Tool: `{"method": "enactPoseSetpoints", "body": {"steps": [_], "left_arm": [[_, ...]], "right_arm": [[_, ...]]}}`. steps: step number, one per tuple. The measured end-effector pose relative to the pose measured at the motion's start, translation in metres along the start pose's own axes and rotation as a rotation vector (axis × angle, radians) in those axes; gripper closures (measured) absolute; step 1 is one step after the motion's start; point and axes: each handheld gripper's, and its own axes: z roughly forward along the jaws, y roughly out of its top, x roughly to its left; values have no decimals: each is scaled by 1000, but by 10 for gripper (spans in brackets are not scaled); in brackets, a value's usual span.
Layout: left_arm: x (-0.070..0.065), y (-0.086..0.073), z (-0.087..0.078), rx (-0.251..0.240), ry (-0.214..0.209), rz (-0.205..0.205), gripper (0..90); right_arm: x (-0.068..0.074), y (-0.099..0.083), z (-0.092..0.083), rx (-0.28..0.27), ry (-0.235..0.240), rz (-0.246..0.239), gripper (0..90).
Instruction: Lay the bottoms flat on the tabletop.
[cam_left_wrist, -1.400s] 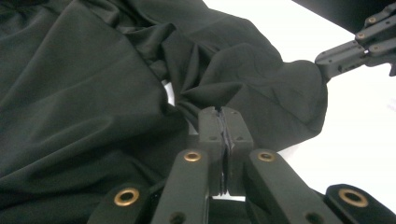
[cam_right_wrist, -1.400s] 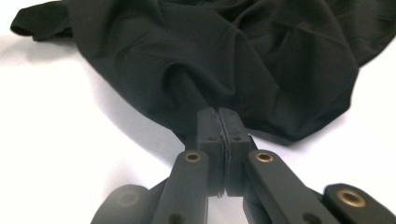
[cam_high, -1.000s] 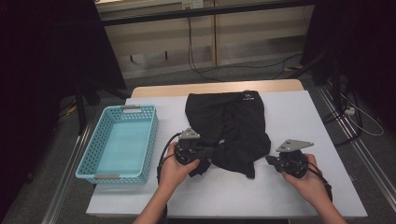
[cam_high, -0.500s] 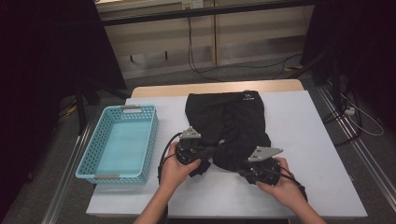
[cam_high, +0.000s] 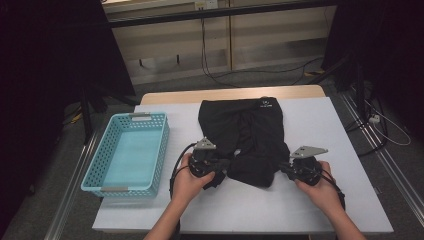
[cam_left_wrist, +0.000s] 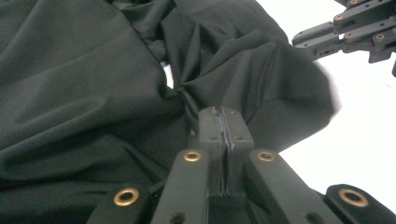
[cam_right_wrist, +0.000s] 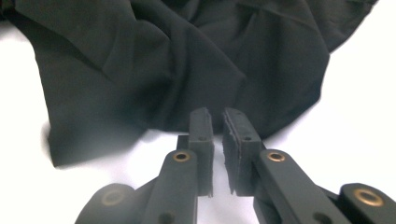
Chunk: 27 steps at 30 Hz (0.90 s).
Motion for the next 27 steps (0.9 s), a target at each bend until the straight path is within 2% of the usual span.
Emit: {"method": "enactPoseSetpoints", "body": {"steps": [2, 5, 8, 11, 14, 17, 20, 22, 25, 27], "left_arm": [[0, 0, 1, -1, -3, -5, 884], [-1, 0, 1, -1, -6, -5, 882], [-1, 1, 0, -8, -6, -3, 880], [-1, 2, -1, -13, -6, -4, 879], [-1, 2, -1, -12, -6, -3, 879], [0, 2, -2, -16, -4, -3, 879], [0, 2, -4, -20, -2, -9, 878], [1, 2, -5, -17, 1, -9, 878], [2, 2, -4, -15, 0, -10, 878], [2, 1, -3, -7, -1, -5, 878]], "right_arm": [[1, -2, -5, -3, -3, -6, 769], [6, 0, -13, -42, 6, -8, 738], [17, 5, -15, -73, 43, -21, 715], [36, 11, -11, -92, 102, -84, 689], [53, 17, -5, -97, 142, -136, 673], [66, 19, 6, -58, 157, -197, 671], [61, 16, 15, -1, 120, -213, 693], [52, 12, 15, 23, 100, -180, 767], [38, 5, 9, 35, 97, -146, 868], [31, 2, 4, 42, 95, -130, 895]]}}
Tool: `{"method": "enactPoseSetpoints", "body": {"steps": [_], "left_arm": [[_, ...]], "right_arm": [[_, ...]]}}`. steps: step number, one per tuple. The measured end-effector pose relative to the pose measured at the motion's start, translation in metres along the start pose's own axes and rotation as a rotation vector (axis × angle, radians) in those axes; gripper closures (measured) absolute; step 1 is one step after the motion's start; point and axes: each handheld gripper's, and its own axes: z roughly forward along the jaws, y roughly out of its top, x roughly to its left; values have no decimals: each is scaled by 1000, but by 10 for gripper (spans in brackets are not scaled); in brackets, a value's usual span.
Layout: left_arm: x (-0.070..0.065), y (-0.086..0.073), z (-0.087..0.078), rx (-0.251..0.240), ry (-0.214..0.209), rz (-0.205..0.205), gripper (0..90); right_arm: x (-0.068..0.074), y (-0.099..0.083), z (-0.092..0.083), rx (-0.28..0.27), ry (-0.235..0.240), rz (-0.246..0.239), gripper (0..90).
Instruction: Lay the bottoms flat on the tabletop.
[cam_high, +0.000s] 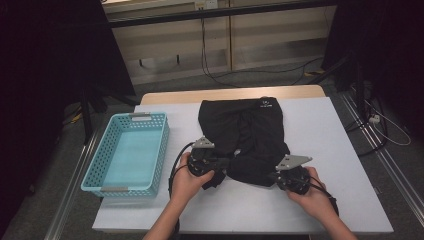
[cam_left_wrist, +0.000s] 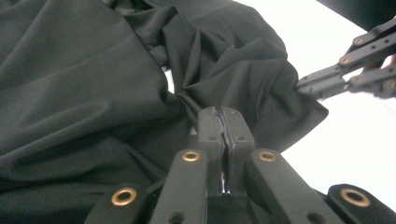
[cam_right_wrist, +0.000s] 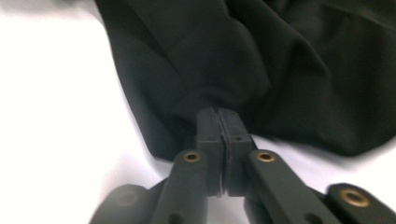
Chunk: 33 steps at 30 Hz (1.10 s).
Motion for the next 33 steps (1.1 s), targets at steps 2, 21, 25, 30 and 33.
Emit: {"method": "enactPoseSetpoints", "body": {"steps": [2, 21, 25, 30, 33], "left_arm": [[-1, 0, 1, -4, -2, -2, 878], [-3, 1, 4, 4, -12, 2, 872], [-1, 0, 3, 10, -6, 3, 872], [-2, 0, 5, 12, -12, 0, 871], [-3, 0, 4, 11, -17, 5, 869]], "right_arm": [[-6, -4, -5, 4, -3, 13, 898], [26, 15, 5, -68, 40, -92, 670], [14, 8, 12, -15, 19, -37, 699], [8, 2, 6, -17, 58, -35, 900], [9, 1, 0, -21, 92, -42, 900]]}}
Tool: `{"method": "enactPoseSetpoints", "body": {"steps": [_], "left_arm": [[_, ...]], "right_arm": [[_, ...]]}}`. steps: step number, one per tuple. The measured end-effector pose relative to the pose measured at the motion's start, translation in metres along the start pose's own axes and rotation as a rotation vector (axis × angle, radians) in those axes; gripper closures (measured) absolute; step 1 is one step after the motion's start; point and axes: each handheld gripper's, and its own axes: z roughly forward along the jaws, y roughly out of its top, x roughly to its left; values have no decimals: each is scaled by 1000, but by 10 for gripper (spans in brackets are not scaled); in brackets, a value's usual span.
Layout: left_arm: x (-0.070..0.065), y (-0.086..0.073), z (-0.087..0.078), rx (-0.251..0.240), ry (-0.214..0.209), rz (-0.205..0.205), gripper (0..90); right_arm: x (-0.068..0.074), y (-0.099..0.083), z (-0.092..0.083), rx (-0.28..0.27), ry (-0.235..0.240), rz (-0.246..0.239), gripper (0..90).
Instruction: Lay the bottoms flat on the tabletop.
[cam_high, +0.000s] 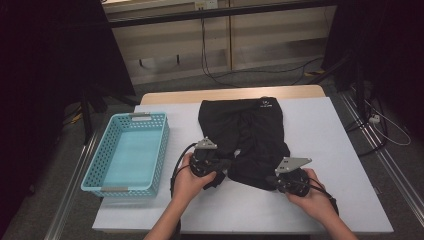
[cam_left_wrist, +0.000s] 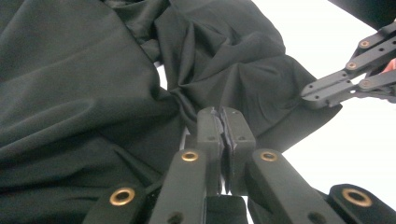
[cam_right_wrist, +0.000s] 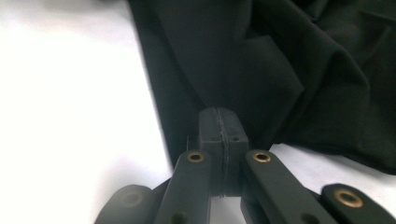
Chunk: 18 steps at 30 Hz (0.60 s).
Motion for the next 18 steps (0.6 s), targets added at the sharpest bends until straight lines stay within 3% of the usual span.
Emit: {"method": "enactPoseSetpoints", "body": {"steps": [3, 6, 8, 11, 13, 15, 18], "left_arm": [[0, 0, -1, 3, -4, 4, 862], [0, -1, 0, 9, -2, 8, 847], [0, -2, 0, 2, 7, 21, 806], [1, 1, -1, -16, 26, 23, 630], [2, 2, -2, -27, 20, -1, 538], [2, 4, -2, -42, 27, -9, 429], [4, 4, -2, -54, 45, 6, 326]], "right_arm": [[3, -2, -8, 0, 27, -19, 900], [0, -5, -10, 12, 20, -7, 895], [-2, -6, -7, 14, 10, -2, 814], [3, -4, -4, -15, 12, -22, 674], [8, 2, -1, -42, 20, -26, 606], [14, 7, 4, -69, 21, -31, 584], [22, 13, 16, -63, 40, -34, 542]]}}
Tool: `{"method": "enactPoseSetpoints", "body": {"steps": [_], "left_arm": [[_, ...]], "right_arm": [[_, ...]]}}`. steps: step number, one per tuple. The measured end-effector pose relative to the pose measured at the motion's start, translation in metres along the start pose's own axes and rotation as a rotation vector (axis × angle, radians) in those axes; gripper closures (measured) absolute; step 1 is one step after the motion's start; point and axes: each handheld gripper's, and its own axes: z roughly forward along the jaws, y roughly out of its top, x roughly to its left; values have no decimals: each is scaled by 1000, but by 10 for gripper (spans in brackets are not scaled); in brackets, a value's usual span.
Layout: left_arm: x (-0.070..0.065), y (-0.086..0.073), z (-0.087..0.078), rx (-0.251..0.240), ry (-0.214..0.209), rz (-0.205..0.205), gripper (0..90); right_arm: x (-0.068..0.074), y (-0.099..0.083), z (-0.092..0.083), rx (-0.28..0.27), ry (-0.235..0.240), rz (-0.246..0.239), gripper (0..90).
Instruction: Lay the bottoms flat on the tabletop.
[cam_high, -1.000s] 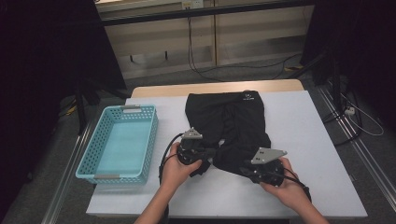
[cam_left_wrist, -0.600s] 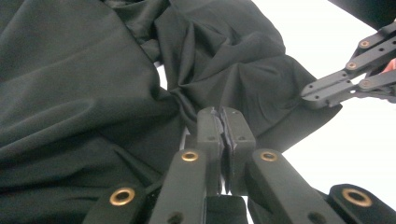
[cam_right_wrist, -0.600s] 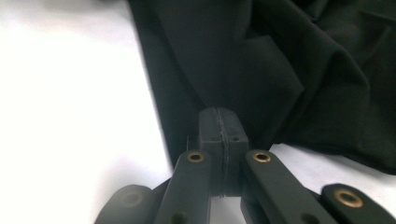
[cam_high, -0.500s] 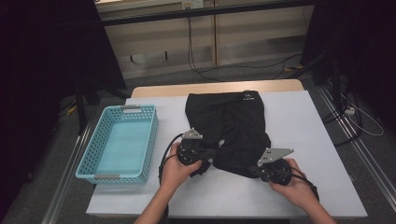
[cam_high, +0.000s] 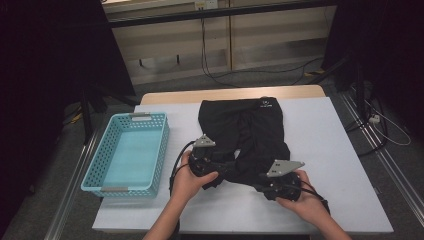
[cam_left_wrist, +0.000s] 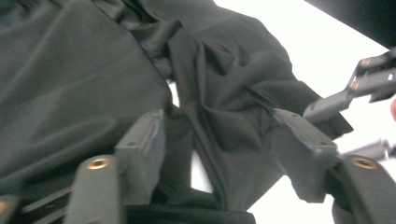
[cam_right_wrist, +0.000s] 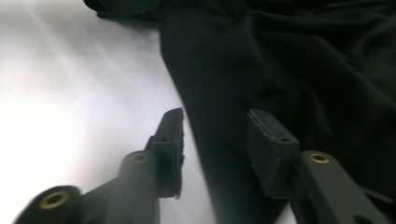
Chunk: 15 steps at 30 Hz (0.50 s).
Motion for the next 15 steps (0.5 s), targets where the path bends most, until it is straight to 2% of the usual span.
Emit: {"method": "enactPoseSetpoints", "body": {"steps": [2, 4, 8, 11, 13, 14, 15], "left_arm": [[1, 0, 0, -3, 1, 3, 297], [2, 0, -1, -8, 4, 2, 286], [3, 0, -2, -17, 17, 5, 274], [4, 1, -3, -25, 18, 2, 273], [4, 1, -4, -27, 18, 6, 268], [4, 2, -4, -29, 17, 11, 263], [4, 2, -4, -31, 16, 14, 260]], "right_arm": [[4, 1, 10, 36, -3, -23, 529], [2, 1, 12, 23, -10, -1, 554], [-4, 1, 14, 5, -34, 9, 648], [-7, 1, 16, -2, -41, 13, 682], [-7, 2, 16, 0, -44, 2, 745], [-7, 2, 17, 2, -47, 0, 848], [-6, 3, 17, 5, -49, -8, 875]]}}
